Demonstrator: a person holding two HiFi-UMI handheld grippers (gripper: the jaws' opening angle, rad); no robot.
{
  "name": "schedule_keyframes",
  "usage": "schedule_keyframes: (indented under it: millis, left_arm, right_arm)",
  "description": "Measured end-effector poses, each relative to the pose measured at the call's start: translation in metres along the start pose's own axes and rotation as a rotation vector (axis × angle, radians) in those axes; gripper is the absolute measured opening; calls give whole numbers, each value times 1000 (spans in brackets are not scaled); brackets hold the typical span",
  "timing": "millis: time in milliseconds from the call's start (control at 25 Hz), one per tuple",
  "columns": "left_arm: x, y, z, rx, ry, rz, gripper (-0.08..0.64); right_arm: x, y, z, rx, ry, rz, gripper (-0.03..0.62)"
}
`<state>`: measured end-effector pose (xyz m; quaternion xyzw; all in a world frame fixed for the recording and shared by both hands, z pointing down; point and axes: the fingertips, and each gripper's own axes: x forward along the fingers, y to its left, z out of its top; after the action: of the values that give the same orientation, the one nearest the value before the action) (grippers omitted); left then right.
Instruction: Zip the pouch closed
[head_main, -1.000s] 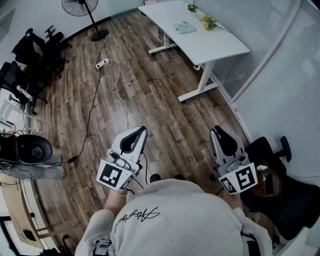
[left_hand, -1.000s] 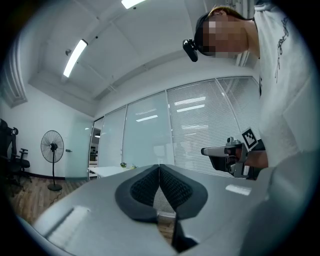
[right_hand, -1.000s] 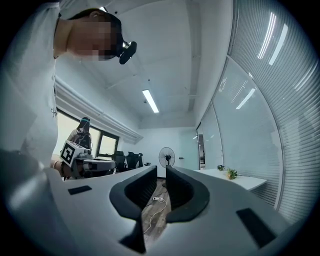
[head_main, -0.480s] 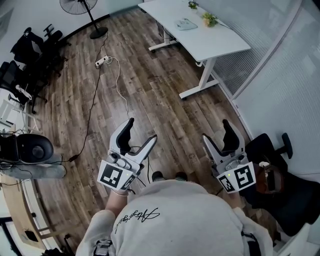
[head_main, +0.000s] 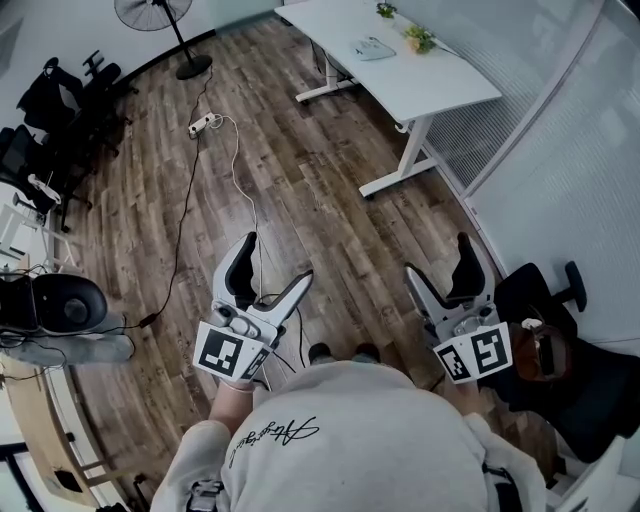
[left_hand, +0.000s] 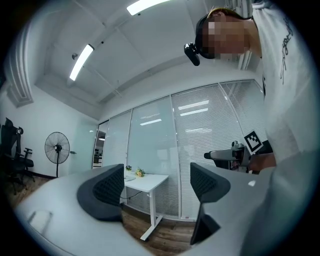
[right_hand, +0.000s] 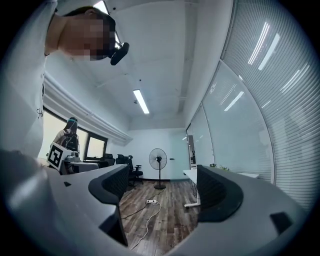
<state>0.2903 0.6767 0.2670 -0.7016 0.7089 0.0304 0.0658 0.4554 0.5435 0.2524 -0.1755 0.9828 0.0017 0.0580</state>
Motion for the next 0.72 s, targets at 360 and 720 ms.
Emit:
schedule_keyframes:
  millis: [360, 720]
  left_arm:
    - [-22, 36, -4, 1, 10, -25, 403]
    - [-33, 54, -12, -17, 17, -63, 403]
  right_arm:
    - [13, 25, -9, 1, -11, -47, 408]
    - [22, 57, -22, 29, 6, -61, 408]
